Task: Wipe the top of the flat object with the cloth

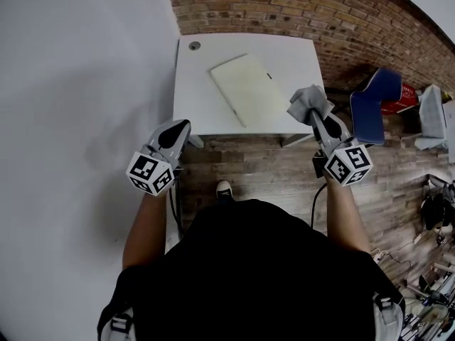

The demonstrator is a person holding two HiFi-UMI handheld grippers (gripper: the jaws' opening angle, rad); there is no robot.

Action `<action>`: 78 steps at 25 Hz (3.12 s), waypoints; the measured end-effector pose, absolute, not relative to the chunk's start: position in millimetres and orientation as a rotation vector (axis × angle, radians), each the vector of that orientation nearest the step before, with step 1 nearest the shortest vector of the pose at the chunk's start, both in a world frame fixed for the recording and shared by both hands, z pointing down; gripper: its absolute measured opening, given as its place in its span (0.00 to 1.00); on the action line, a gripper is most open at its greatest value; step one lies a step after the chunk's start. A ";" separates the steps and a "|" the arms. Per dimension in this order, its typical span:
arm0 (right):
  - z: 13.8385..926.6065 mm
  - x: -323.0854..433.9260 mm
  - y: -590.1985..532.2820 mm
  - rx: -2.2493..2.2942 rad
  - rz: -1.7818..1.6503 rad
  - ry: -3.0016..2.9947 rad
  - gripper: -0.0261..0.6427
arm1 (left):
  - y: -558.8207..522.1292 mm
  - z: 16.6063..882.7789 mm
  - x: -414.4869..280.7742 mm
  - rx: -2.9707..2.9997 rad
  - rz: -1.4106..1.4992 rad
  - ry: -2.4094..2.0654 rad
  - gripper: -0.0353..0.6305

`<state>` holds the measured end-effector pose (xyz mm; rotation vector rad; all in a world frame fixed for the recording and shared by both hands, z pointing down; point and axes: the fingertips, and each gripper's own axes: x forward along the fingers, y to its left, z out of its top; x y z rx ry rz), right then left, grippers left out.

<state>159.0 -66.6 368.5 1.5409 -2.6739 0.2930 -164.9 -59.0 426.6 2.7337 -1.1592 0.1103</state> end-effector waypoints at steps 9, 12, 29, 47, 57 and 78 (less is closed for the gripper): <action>367.0 131.6 -108.0 1.561 0.282 -2.648 0.06 | -111.8 425.5 -197.0 2.737 0.087 -1.146 0.06; 365.2 126.0 -116.2 1.575 0.278 -2.639 0.06 | -124.1 426.2 -202.6 2.743 0.081 -1.135 0.06; 361.2 127.3 -120.1 1.601 0.270 -2.655 0.06 | -132.3 420.3 -202.9 2.753 0.083 -1.140 0.06; 351.3 157.2 -172.2 1.347 0.229 -2.802 0.06 | -130.3 398.2 -161.9 2.684 0.057 -1.375 0.06; 361.2 155.6 -212.5 1.186 0.235 -2.837 0.06 | -131.6 400.5 -153.8 2.608 0.054 -1.490 0.06; 472.3 33.9 -311.4 0.679 0.364 -2.752 0.06 | -125.8 423.6 -188.5 2.371 0.088 -1.722 0.06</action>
